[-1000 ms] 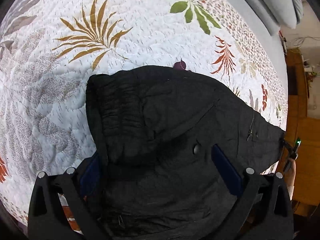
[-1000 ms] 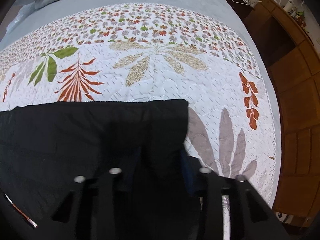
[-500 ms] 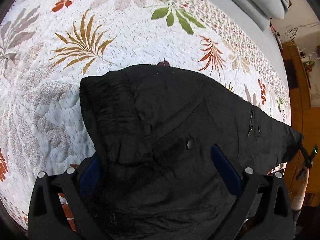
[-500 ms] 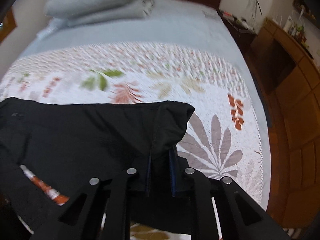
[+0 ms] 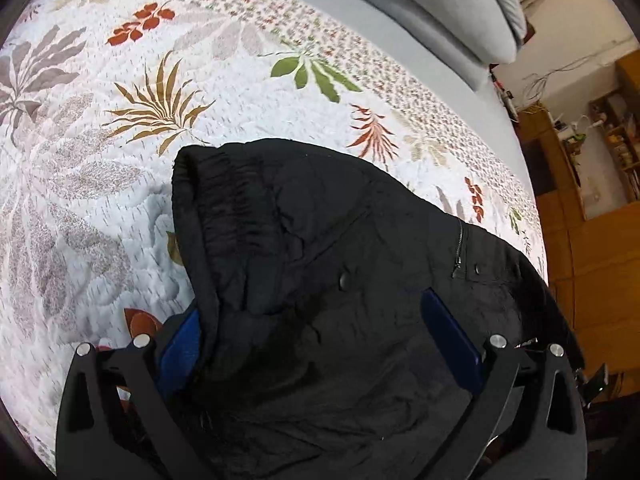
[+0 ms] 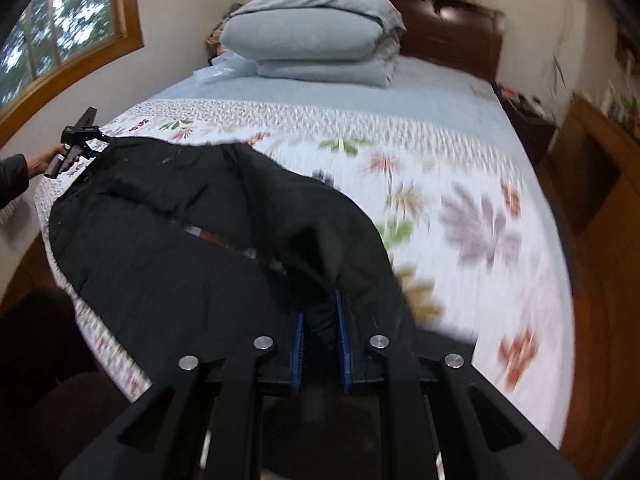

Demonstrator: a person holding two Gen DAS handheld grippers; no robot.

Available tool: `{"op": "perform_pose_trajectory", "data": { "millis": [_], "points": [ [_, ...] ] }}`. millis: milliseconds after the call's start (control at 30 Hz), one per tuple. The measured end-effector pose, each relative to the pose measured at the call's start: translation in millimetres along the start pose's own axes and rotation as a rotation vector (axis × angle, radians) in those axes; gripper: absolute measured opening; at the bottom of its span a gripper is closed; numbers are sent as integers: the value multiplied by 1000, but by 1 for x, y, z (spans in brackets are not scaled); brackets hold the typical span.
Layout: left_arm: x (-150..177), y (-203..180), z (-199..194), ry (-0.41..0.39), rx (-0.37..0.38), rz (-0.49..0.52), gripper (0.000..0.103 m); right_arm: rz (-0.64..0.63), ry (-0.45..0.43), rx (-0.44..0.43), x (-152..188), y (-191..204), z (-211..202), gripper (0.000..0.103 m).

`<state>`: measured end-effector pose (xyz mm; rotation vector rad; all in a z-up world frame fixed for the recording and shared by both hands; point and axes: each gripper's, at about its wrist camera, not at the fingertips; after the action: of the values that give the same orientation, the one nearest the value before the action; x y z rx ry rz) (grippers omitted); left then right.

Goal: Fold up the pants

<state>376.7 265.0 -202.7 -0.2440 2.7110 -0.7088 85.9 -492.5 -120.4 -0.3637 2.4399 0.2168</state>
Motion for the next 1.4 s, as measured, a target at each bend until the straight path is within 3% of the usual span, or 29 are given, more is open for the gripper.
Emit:
{"op": "perform_pose_trajectory", "data": {
  "millis": [200, 300, 367, 433, 467, 500, 633, 733, 833, 967, 1067, 1167, 1300, 1333, 1400],
  "points": [
    [20, -7, -11, -44, 23, 63, 99, 207, 52, -21, 68, -16, 10, 7],
    [25, -6, -12, -66, 37, 66, 99, 214, 109, -16, 84, -11, 22, 8],
    [25, -6, -10, -69, 42, 76, 99, 212, 103, -6, 84, -5, 16, 14],
    [25, -6, -9, -67, 50, 82, 99, 211, 70, -7, 77, 1, 2, 35],
    [25, -5, -9, -67, 56, 82, 99, 192, 43, 8, 68, 6, -9, 51],
    [25, -5, -8, -68, 61, 84, 99, 175, 29, 19, 60, 10, -15, 54],
    [26, -3, -8, -75, 80, 94, 99, 60, -1, -3, -1, 37, -17, 54],
    [28, -1, -8, -83, 97, 97, 99, -68, -29, -82, -75, 73, 18, 55],
    [28, -1, -8, -80, 103, 112, 100, -167, -28, -166, -141, 111, 72, 64],
    [28, 1, -8, -76, 117, 111, 100, -263, 73, -219, -210, 160, 167, 65],
    [27, 2, -8, -70, 122, 115, 100, -316, 167, -189, -247, 187, 237, 65],
    [26, 2, -6, -61, 123, 125, 100, -342, 272, -162, -265, 203, 289, 65],
    [22, 3, -2, -44, 121, 134, 100, -377, 426, -74, -261, 210, 341, 65],
    [21, 3, -1, -39, 123, 136, 100, -375, 452, -61, -258, 210, 348, 64],
    [21, 3, 0, -33, 122, 143, 100, -369, 494, -53, -251, 208, 358, 25]
  ]
}}
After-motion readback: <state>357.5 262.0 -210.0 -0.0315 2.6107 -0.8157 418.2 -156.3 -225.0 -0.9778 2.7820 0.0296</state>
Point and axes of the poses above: each gripper's, at about its wrist camera, not at the fingertips, and z roughly the way its jaws point, y to its left, x to its underside
